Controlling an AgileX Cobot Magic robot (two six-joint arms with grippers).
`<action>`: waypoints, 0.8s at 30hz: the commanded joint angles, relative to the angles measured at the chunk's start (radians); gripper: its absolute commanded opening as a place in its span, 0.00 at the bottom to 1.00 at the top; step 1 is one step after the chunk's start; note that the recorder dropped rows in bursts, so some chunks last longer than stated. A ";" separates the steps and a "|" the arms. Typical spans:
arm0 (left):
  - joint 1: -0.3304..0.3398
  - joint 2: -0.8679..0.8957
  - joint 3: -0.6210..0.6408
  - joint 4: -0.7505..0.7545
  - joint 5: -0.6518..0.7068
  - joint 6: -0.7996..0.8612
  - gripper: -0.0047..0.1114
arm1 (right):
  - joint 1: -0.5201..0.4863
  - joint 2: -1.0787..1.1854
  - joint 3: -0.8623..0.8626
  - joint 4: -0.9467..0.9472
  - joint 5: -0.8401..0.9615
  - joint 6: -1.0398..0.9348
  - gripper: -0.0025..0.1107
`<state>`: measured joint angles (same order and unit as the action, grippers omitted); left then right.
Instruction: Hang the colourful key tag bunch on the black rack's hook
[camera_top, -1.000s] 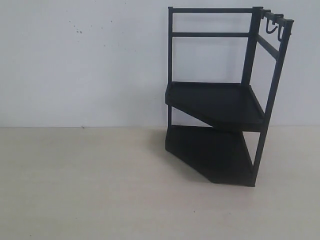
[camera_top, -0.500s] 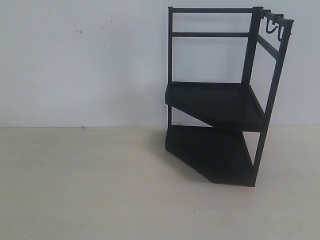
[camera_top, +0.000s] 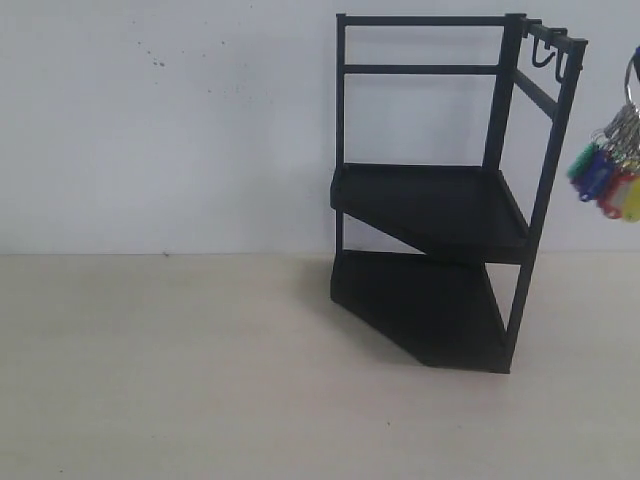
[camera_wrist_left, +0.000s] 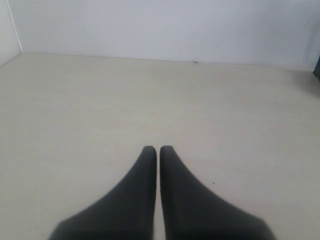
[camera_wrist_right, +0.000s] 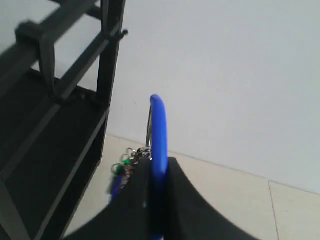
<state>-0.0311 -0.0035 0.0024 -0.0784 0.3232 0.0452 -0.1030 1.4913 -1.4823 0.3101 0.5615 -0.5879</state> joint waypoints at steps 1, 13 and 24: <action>0.003 0.004 -0.002 -0.007 -0.012 0.000 0.08 | -0.007 0.006 -0.060 0.016 0.020 -0.015 0.02; 0.003 0.004 -0.002 -0.007 -0.012 0.000 0.08 | -0.005 0.098 -0.134 0.103 0.097 -0.052 0.02; 0.003 0.004 -0.002 -0.007 -0.012 0.000 0.08 | 0.057 0.106 -0.134 0.110 0.082 -0.210 0.02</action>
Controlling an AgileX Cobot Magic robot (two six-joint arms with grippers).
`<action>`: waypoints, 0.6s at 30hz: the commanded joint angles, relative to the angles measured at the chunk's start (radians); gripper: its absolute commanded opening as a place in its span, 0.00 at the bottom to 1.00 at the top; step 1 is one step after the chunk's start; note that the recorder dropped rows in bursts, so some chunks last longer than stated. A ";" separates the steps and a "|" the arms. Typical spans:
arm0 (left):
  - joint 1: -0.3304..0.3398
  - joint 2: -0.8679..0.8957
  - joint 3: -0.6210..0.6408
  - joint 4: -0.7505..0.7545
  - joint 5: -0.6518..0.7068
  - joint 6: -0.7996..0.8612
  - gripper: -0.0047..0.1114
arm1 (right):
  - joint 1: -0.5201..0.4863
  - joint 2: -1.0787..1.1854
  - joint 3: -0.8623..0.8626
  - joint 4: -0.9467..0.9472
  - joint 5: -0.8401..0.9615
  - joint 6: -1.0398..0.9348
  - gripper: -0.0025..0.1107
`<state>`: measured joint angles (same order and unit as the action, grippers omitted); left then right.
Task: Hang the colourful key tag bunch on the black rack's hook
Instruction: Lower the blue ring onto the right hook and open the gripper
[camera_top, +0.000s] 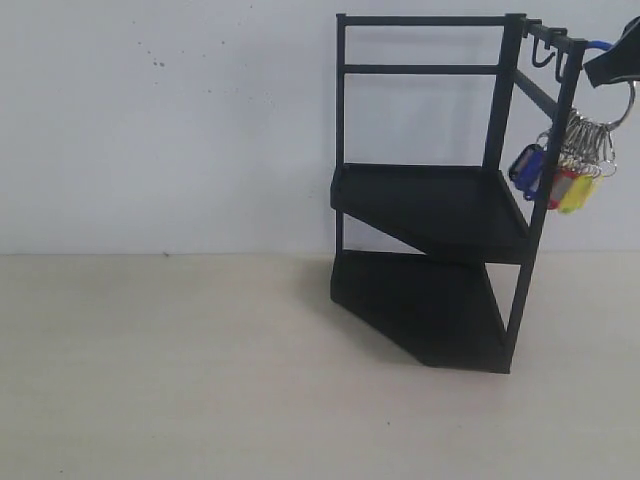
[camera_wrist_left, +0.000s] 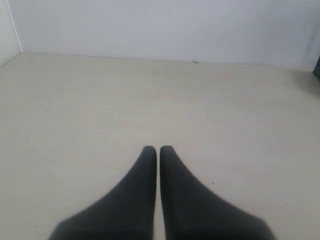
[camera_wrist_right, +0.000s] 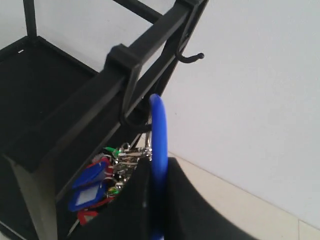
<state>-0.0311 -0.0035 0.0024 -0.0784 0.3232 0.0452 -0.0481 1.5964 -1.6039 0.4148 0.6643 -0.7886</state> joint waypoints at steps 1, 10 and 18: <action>0.003 0.004 -0.002 -0.007 -0.012 0.000 0.08 | 0.002 0.001 -0.012 0.006 0.001 -0.009 0.02; 0.003 0.004 -0.002 -0.007 -0.012 0.000 0.08 | 0.002 0.001 -0.012 0.006 0.063 -0.026 0.02; 0.003 0.004 -0.002 -0.007 -0.012 0.000 0.08 | 0.002 0.001 -0.012 0.006 0.053 -0.026 0.02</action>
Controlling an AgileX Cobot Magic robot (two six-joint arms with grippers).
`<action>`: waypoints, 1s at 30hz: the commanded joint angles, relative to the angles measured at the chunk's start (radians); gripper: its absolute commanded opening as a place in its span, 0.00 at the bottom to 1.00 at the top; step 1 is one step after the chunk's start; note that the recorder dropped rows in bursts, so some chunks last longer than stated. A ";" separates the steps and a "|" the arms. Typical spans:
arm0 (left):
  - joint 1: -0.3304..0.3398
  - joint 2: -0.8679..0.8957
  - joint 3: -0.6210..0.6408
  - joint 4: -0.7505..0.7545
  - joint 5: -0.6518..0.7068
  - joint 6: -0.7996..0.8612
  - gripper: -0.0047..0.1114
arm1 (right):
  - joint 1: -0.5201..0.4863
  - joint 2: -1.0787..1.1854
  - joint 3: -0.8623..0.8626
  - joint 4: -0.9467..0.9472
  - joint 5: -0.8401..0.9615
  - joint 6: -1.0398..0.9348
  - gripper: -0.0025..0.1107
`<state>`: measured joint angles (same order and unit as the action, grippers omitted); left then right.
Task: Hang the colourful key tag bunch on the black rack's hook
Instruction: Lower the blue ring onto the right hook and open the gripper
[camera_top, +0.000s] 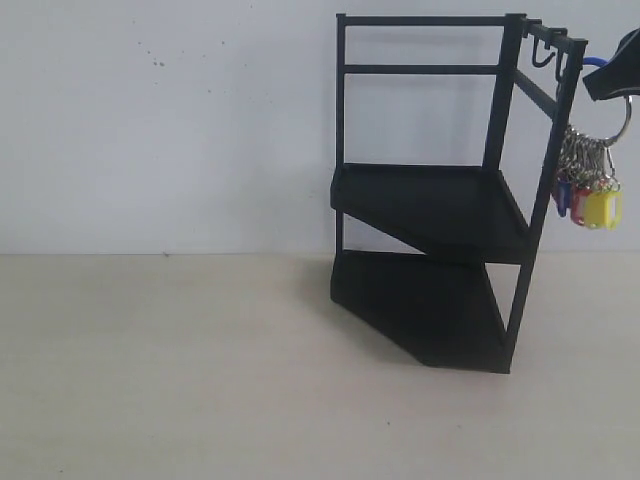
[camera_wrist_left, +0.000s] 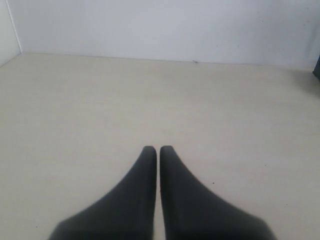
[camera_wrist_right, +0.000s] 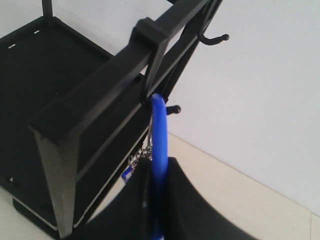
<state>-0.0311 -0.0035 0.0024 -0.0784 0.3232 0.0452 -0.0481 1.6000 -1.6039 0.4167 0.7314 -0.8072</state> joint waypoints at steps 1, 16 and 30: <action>0.003 0.004 -0.002 -0.007 -0.012 0.000 0.08 | 0.002 -0.003 -0.012 0.004 -0.009 -0.005 0.02; 0.003 0.004 -0.002 -0.007 -0.012 0.000 0.08 | 0.002 -0.003 -0.012 0.008 0.008 0.006 0.02; 0.003 0.004 -0.002 -0.007 -0.012 0.000 0.08 | 0.002 -0.003 -0.012 0.008 0.040 0.013 0.43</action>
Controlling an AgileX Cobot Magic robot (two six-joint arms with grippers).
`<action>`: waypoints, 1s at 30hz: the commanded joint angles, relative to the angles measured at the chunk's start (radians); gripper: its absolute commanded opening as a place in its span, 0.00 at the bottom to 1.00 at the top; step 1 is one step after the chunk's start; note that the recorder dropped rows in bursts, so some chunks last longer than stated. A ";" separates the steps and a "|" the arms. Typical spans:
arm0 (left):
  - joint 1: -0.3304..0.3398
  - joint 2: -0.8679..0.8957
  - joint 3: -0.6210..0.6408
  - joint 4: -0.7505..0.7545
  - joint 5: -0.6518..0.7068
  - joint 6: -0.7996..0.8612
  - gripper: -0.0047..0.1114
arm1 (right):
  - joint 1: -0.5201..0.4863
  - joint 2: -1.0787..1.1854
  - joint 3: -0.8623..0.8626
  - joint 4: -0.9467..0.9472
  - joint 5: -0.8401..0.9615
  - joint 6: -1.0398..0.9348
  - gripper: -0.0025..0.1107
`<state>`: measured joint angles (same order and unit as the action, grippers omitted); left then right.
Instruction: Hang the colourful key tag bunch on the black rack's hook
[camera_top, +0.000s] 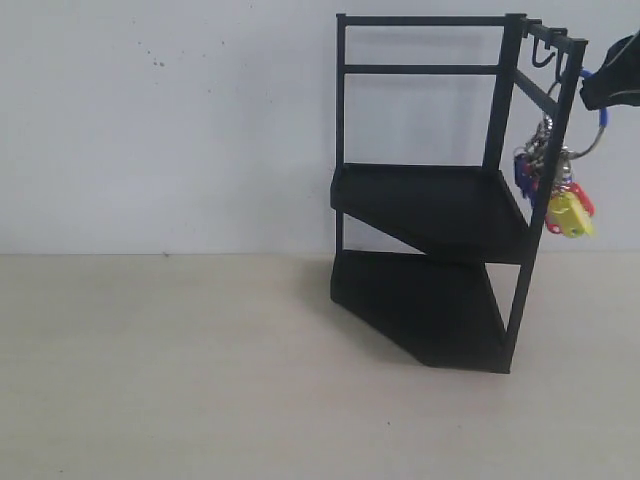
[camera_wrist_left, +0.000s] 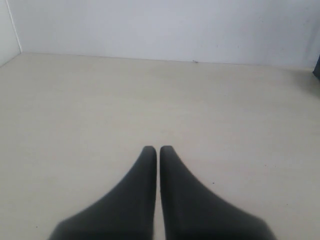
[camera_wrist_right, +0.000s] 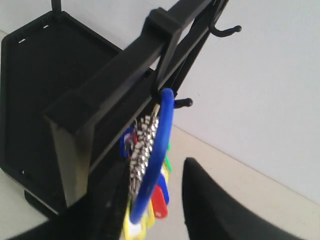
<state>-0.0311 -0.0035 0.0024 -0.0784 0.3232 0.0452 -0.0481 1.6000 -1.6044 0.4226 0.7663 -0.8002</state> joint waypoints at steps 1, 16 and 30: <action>0.003 0.004 -0.002 -0.007 -0.012 0.000 0.08 | 0.002 -0.003 -0.011 0.002 0.005 0.006 0.43; 0.003 0.004 -0.002 -0.007 -0.012 0.000 0.08 | -0.001 -0.105 -0.011 -0.078 0.024 0.012 0.43; 0.003 0.004 -0.002 -0.007 -0.012 0.000 0.08 | -0.001 -0.242 -0.011 -0.496 0.256 0.596 0.02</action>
<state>-0.0311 -0.0035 0.0024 -0.0784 0.3232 0.0452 -0.0481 1.3818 -1.6123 -0.0130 0.9361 -0.3094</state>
